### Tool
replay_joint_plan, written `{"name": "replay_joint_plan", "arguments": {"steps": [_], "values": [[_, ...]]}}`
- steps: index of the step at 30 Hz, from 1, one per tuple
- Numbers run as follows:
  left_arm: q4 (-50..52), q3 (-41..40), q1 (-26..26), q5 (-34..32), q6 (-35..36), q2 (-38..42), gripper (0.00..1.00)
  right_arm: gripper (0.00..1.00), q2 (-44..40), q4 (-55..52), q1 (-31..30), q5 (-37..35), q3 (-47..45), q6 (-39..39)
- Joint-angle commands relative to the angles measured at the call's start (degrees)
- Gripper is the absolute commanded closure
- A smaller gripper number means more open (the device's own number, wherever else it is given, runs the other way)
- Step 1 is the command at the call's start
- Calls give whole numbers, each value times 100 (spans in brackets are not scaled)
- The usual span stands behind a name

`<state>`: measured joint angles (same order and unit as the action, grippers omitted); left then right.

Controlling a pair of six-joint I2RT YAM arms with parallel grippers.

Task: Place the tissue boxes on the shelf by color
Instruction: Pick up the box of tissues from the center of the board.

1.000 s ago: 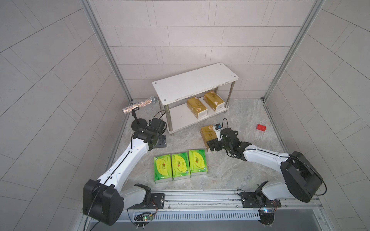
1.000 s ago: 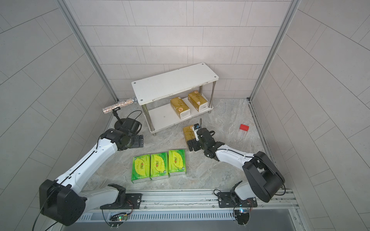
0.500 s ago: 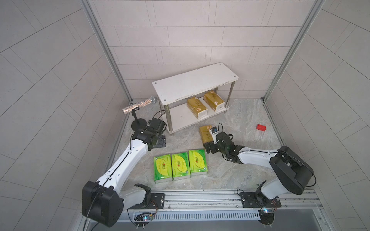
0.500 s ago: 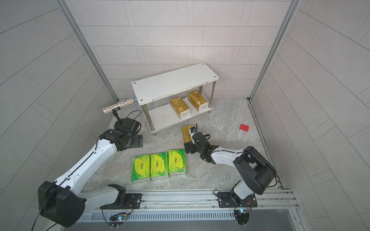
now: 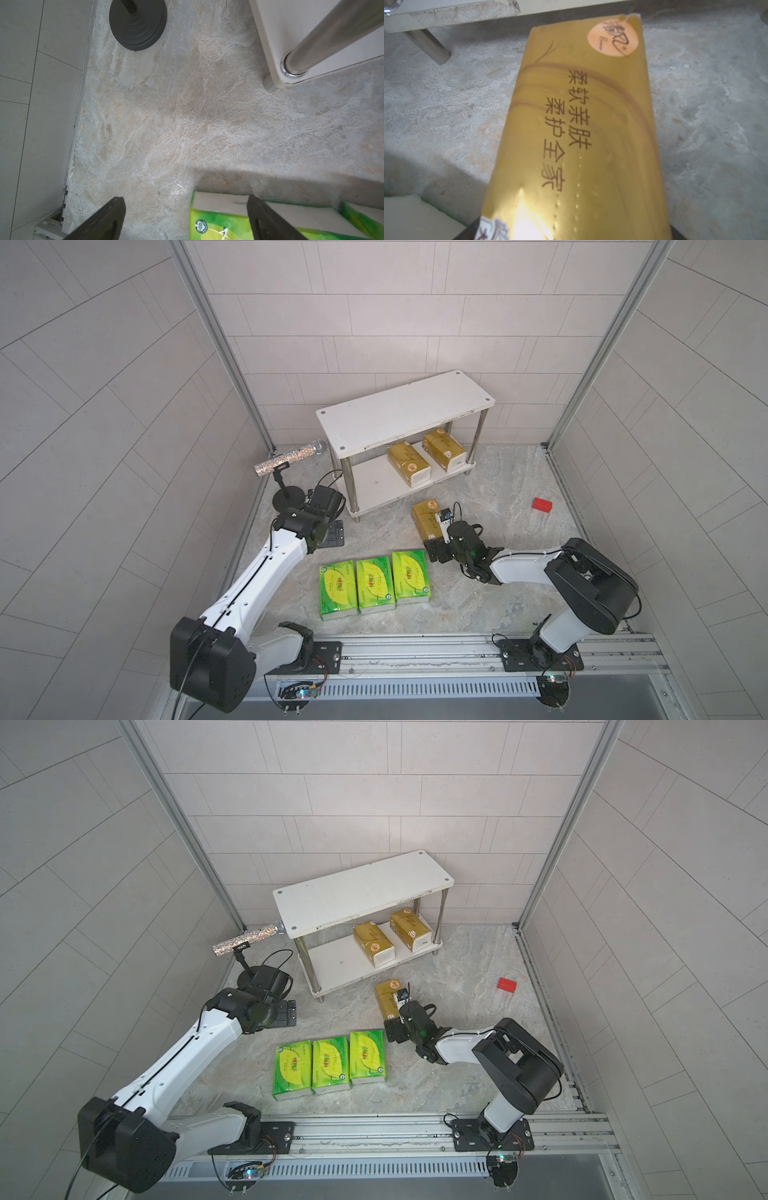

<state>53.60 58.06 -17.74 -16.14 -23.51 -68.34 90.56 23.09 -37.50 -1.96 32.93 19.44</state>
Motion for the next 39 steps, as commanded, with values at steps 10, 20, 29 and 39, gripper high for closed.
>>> {"name": "replay_joint_plan", "arguments": {"steps": [10,20,29,39], "values": [[121,179,32,-205,-57,67,0,9,-1825,-1905,-3,218,249,-328],[19,238,31,-234,-41,19,0,9,-1522,-2004,67,204,103,-324],[130,302,33,-285,4,63,0,0,-1008,-1702,60,261,45,-216],[142,236,32,-259,-29,154,0,14,-527,-1307,75,336,208,-298]]}}
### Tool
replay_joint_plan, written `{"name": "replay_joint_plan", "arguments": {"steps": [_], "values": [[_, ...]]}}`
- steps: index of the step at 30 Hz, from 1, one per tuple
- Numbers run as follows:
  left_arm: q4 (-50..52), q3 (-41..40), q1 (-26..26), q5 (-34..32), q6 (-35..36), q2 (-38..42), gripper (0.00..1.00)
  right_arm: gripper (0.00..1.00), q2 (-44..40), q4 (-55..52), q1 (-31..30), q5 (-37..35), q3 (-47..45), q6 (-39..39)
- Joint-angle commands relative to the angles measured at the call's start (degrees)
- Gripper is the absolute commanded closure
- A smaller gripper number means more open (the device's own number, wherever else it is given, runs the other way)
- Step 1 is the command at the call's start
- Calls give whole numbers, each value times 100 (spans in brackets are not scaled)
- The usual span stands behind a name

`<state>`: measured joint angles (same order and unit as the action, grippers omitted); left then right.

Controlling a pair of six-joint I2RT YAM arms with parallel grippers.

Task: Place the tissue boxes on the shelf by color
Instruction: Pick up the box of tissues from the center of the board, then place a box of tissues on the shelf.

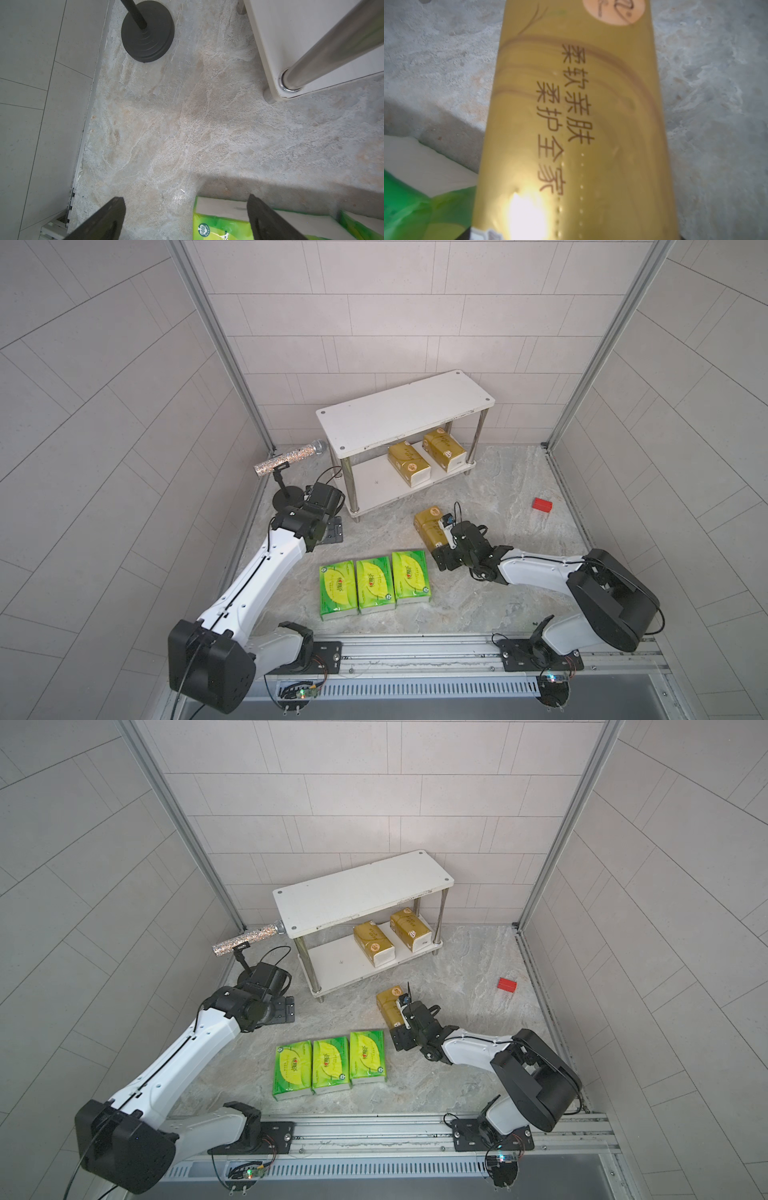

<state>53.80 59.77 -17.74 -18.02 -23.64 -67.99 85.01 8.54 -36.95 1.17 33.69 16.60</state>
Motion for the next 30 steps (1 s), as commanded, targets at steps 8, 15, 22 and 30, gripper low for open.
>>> {"name": "replay_joint_plan", "arguments": {"steps": [8,15,22,30], "values": [[121,-9,32,-125,-44,164,0,21,-608,-254,13,190,173,-70],[27,-51,38,-146,-54,137,0,21,-1366,-677,12,429,454,-256],[26,0,33,-73,-80,32,0,21,-1207,-1039,-124,480,1295,-93],[253,88,29,192,-189,-75,0,21,182,-1179,-546,349,2919,210]]}}
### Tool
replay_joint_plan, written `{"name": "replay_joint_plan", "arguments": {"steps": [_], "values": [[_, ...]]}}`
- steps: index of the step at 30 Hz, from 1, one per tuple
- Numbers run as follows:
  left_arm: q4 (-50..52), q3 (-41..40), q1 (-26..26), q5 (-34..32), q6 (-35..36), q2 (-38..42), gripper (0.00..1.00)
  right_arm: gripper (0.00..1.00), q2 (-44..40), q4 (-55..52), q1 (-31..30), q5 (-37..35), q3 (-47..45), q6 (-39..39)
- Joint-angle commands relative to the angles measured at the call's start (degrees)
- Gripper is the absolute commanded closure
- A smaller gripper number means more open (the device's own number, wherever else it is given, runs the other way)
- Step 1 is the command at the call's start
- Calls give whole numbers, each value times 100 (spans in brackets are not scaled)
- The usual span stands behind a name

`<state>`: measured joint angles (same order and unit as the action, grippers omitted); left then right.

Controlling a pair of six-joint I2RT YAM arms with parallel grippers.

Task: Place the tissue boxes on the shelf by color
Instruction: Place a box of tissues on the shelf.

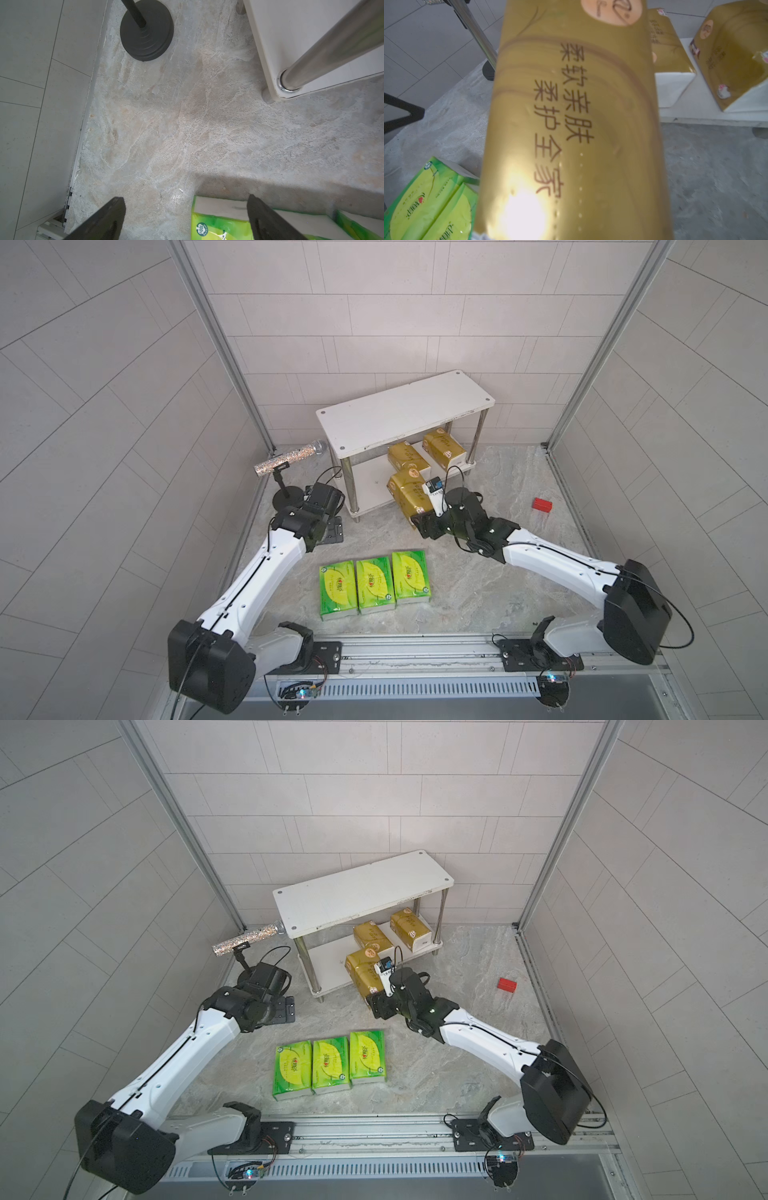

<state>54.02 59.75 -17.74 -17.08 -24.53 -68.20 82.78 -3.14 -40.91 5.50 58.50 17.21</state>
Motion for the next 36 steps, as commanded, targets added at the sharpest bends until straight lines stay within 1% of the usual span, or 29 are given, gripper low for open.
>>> {"name": "replay_joint_plan", "arguments": {"steps": [1,5,7,12,17,27,36], "values": [[259,90,33,115,-119,-70,0,21,586,5,-203,-136,608,142],[346,99,33,141,-173,-27,0,21,1307,41,-330,-400,1183,243],[363,73,38,171,-192,9,0,21,1633,151,-356,-414,1386,289],[443,-19,34,165,-209,103,0,20,2282,217,-427,-719,1860,360],[460,-103,33,228,-228,162,0,20,2902,64,-436,-929,2464,453],[495,-183,24,276,-271,263,0,17,3775,-540,-436,-1265,3682,389],[593,-182,25,237,-280,338,0,14,4297,-637,-427,-1406,4226,388]]}}
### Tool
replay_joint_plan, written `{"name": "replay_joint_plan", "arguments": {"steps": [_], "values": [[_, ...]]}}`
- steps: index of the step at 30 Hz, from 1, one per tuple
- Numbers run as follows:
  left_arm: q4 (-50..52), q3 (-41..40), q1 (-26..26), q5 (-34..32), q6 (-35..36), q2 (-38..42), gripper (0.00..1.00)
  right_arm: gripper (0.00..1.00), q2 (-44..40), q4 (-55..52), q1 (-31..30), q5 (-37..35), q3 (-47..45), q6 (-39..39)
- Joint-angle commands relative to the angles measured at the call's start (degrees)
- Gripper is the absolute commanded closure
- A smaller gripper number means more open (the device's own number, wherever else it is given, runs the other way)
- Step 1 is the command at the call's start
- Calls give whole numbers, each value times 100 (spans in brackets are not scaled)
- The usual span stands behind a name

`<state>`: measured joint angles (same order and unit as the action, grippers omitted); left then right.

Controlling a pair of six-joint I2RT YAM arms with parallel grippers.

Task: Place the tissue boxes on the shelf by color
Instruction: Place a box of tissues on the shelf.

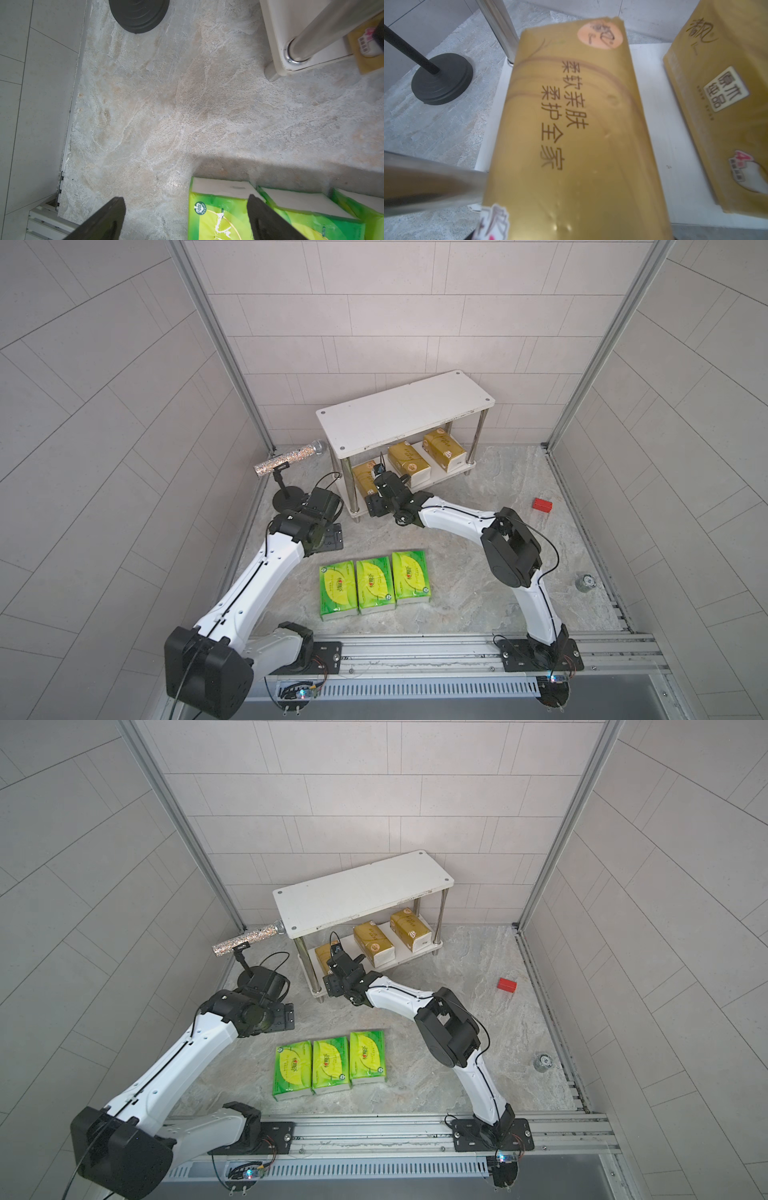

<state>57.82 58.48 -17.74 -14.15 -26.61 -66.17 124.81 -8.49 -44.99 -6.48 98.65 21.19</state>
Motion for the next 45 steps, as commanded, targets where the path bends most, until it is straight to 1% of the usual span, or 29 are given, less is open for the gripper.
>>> {"name": "replay_joint_plan", "arguments": {"steps": [1,6,13,17,28,32,36,42,45], "values": [[220,-64,18,-53,-83,144,0,13,138,-108,-18,-245,262,6],[265,-71,22,-27,-99,210,0,13,349,-133,47,-317,480,155],[286,1,28,-23,-99,158,0,12,678,-267,78,-410,1039,271],[291,23,20,-17,-99,161,0,11,825,-361,96,-328,1283,260],[291,6,20,-57,-125,170,0,3,861,-311,114,-281,1171,326],[278,1,25,-56,-117,175,0,2,862,-316,131,-286,1174,307],[274,-27,22,-63,-128,193,0,2,895,-303,155,-254,1174,331],[274,-16,22,-88,-117,214,0,6,964,-310,173,-162,1300,309],[282,-29,25,-97,-117,228,0,6,1005,-352,168,-160,1381,326]]}}
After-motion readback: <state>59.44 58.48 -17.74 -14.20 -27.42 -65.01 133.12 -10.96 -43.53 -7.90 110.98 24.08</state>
